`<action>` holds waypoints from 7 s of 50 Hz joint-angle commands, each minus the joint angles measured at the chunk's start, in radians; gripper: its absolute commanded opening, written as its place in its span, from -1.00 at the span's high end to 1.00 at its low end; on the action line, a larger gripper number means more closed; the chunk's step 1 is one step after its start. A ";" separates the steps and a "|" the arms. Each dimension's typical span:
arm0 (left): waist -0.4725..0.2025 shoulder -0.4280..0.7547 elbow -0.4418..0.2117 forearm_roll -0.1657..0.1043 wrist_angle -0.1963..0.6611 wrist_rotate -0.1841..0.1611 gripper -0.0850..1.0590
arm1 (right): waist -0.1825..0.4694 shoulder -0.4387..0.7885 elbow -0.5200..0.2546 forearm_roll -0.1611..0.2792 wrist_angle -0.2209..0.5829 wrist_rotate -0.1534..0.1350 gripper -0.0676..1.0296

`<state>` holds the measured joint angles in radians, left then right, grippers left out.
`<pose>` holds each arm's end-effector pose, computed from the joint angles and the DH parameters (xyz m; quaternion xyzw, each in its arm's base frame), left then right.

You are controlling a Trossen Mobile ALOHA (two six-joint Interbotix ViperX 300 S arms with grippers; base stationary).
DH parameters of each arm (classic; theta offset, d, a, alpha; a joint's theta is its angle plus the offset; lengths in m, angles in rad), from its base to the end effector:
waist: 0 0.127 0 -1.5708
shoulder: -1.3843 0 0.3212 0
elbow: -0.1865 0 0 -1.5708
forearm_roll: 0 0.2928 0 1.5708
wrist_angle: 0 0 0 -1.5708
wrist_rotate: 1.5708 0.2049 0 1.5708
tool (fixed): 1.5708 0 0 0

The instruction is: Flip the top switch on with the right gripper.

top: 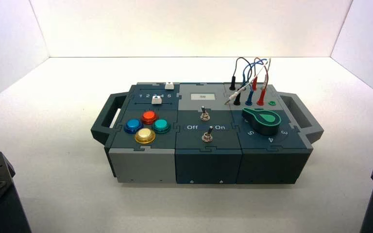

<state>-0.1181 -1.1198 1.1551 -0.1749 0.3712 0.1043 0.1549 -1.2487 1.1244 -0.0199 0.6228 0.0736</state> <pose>0.2197 -0.0391 0.2280 -0.0233 0.2018 -0.0828 0.9757 0.1880 0.0270 0.2218 0.0073 0.2477 0.0623 0.9668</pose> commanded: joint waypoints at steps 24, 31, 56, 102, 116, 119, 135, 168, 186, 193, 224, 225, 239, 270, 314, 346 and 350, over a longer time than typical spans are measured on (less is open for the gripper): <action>-0.002 0.077 -0.018 -0.006 0.000 -0.002 0.90 | 0.012 0.032 -0.014 0.015 -0.008 0.003 0.92; -0.041 0.190 -0.038 -0.006 0.040 -0.002 0.90 | 0.041 0.064 -0.017 0.031 -0.006 0.000 0.92; -0.279 0.620 -0.155 0.003 0.241 0.031 0.90 | 0.305 0.330 -0.126 0.282 0.034 0.000 0.92; -0.344 1.022 -0.278 0.008 0.293 0.064 0.90 | 0.526 0.769 -0.287 0.436 0.026 -0.005 0.92; -0.388 1.108 -0.305 0.006 0.293 0.064 0.90 | 0.537 0.841 -0.304 0.449 0.026 -0.006 0.92; -0.390 1.124 -0.311 0.008 0.293 0.064 0.90 | 0.548 0.859 -0.310 0.449 0.026 -0.008 0.92; -0.391 1.183 -0.336 0.008 0.293 0.066 0.90 | 0.566 1.062 -0.344 0.453 0.021 -0.018 0.92; -0.390 1.204 -0.336 0.009 0.295 0.072 0.90 | 0.653 1.187 -0.405 0.509 0.017 -0.020 0.92; -0.391 1.204 -0.336 0.009 0.295 0.077 0.90 | 0.652 1.226 -0.380 0.508 -0.021 -0.020 0.92; -0.390 1.204 -0.337 0.009 0.295 0.077 0.90 | 0.652 1.239 -0.373 0.506 -0.037 -0.020 0.92; -0.390 1.204 -0.337 0.009 0.295 0.081 0.90 | 0.635 1.292 -0.359 0.492 -0.094 -0.018 0.92; -0.390 1.204 -0.337 0.009 0.295 0.081 0.90 | 0.632 1.293 -0.359 0.492 -0.094 -0.018 0.92; -0.390 1.204 -0.337 0.009 0.295 0.091 0.90 | 0.571 1.281 -0.344 0.477 -0.097 -0.018 0.92; -0.390 1.201 -0.337 0.009 0.293 0.094 0.90 | 0.543 1.244 -0.353 0.474 -0.117 -0.018 0.92; -0.383 1.000 -0.304 0.012 0.275 0.094 0.90 | 0.595 0.960 -0.285 0.483 0.014 0.014 0.92; -0.383 0.845 -0.293 0.012 0.327 0.078 0.90 | 0.595 0.805 -0.114 0.482 0.052 0.012 0.92; -0.383 0.851 -0.291 0.012 0.325 0.081 0.90 | 0.595 0.810 -0.109 0.482 0.048 0.009 0.92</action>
<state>-0.5001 -0.2531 0.8728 -0.1641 0.7010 0.1841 0.7486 -0.4357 1.0247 0.4602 0.6765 0.0828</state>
